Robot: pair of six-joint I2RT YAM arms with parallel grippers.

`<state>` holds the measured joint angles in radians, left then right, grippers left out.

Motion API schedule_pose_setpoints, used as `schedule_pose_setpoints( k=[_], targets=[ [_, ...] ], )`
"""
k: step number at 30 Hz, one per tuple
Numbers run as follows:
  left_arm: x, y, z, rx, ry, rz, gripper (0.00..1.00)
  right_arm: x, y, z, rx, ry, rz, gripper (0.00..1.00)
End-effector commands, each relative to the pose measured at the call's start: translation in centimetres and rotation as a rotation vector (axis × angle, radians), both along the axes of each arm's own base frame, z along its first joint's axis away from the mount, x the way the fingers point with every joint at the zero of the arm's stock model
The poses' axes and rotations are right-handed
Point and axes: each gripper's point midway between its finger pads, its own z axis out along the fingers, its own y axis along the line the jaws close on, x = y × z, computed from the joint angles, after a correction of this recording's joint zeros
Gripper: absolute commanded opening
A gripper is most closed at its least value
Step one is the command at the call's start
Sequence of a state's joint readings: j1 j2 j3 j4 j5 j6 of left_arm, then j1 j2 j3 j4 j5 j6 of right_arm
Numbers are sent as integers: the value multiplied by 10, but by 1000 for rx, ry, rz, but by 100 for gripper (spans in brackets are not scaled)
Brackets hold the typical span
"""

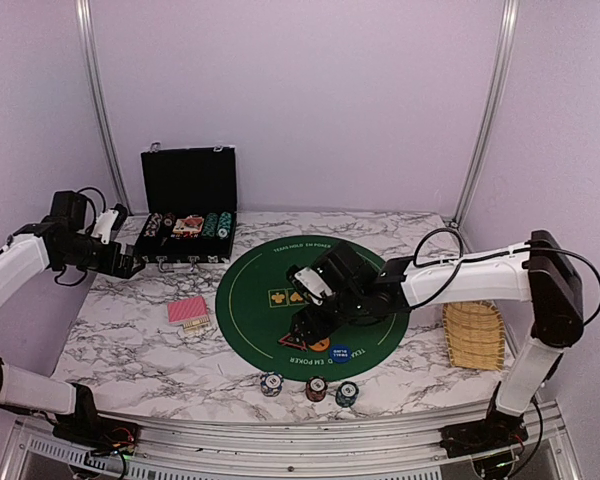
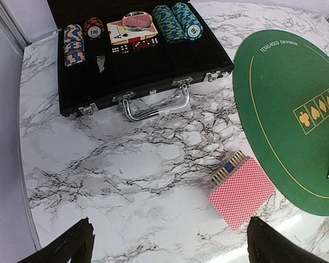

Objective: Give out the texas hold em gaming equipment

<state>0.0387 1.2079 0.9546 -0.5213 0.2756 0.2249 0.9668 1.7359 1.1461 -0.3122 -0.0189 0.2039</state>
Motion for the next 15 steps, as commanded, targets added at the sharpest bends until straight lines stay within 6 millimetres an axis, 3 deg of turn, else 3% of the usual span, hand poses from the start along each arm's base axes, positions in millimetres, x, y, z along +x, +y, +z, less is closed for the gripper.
schedule_pose_setpoints(
  k=[1,15],
  targets=[
    [-4,-2,15,-13,-14,-13,99,-8,18,-1,17,36,69,74],
    [-2,-9,36,-58,-47,-28,99,-8,18,-33,-56,62,90,59]
  ],
)
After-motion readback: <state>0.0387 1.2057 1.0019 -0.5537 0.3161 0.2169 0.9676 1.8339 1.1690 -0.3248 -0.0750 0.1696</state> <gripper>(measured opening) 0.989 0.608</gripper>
